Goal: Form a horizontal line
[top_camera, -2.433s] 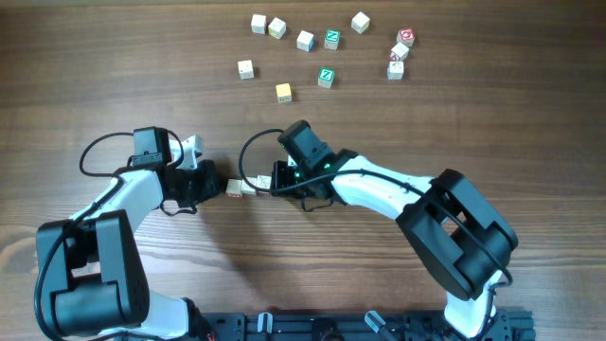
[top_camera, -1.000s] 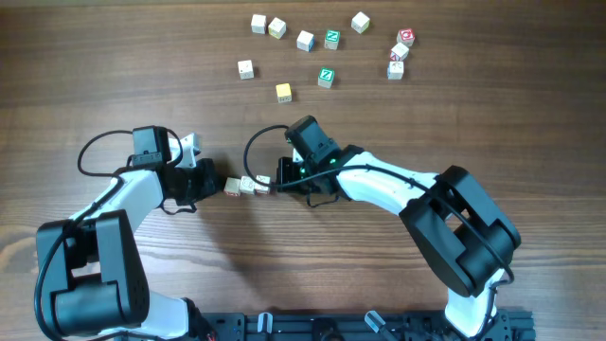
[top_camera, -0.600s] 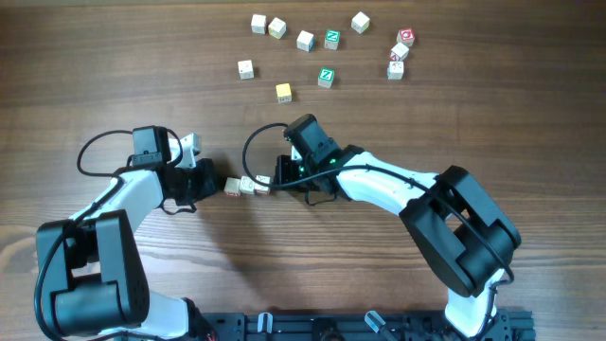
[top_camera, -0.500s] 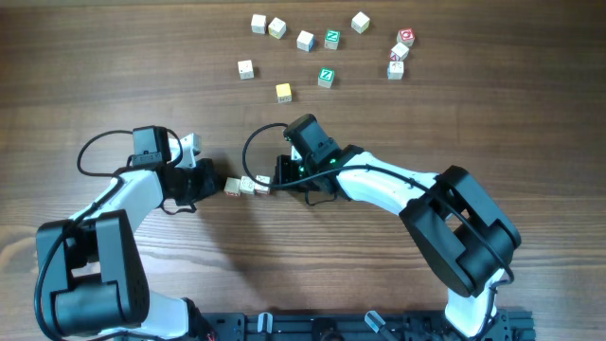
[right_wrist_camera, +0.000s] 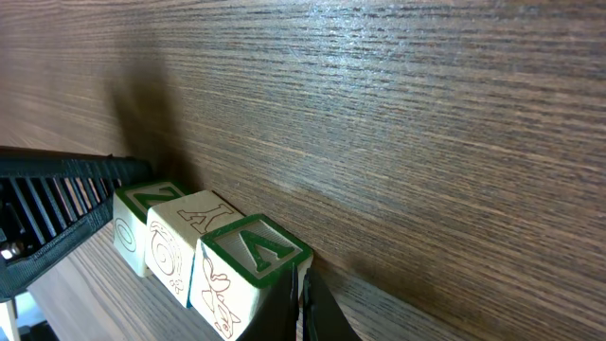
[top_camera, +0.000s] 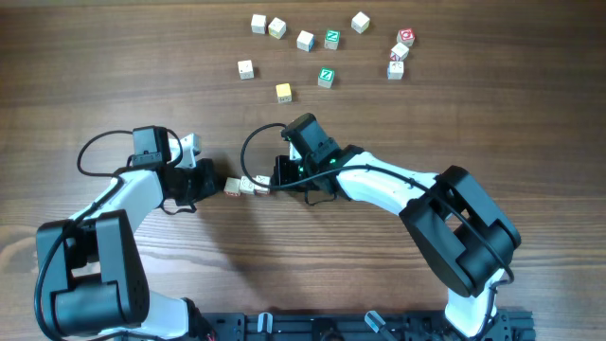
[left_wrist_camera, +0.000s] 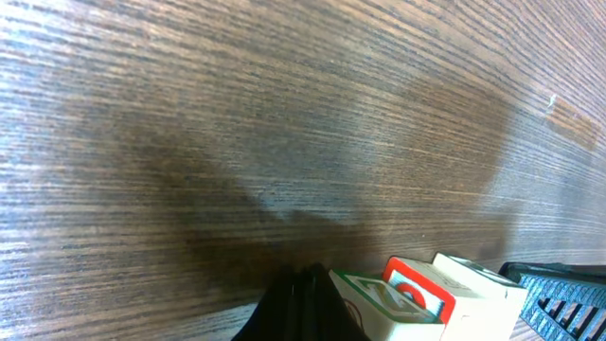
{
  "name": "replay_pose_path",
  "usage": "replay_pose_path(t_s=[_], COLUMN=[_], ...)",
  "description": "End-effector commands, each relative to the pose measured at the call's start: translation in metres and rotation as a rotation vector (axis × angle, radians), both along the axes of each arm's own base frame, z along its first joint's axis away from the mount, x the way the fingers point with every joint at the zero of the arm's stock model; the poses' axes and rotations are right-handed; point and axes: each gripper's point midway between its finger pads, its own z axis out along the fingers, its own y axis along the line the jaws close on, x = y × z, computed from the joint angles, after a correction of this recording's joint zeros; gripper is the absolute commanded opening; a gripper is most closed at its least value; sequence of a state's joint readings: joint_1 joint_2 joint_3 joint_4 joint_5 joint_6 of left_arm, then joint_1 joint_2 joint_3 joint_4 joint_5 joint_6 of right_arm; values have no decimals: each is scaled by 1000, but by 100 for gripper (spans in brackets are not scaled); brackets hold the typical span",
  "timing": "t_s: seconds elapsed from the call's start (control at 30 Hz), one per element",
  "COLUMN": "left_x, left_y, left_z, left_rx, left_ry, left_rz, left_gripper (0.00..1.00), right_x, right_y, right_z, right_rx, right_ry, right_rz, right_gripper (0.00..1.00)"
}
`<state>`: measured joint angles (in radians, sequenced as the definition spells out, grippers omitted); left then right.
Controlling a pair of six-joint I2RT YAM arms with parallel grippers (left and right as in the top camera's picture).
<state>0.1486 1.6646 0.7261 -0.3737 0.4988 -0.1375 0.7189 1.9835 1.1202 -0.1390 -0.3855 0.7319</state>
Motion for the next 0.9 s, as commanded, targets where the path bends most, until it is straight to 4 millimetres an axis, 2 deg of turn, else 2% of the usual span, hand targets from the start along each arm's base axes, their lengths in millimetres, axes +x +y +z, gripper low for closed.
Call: replay_pose_path(t_s=[0.0, 0.87], left_x=[-7, -11], left_y=[-3, -3], left_z=[-7, -7], left_rx=[-3, -6], left_ry=[30, 49], left_rz=[-2, -1], left_gripper=[4, 4], right_x=[-2, -1], right_y=[1, 2], right_z=[-6, -5], right_rx=[3, 7], right_ry=[7, 0], right_rz=[23, 25], right_gripper=[5, 5])
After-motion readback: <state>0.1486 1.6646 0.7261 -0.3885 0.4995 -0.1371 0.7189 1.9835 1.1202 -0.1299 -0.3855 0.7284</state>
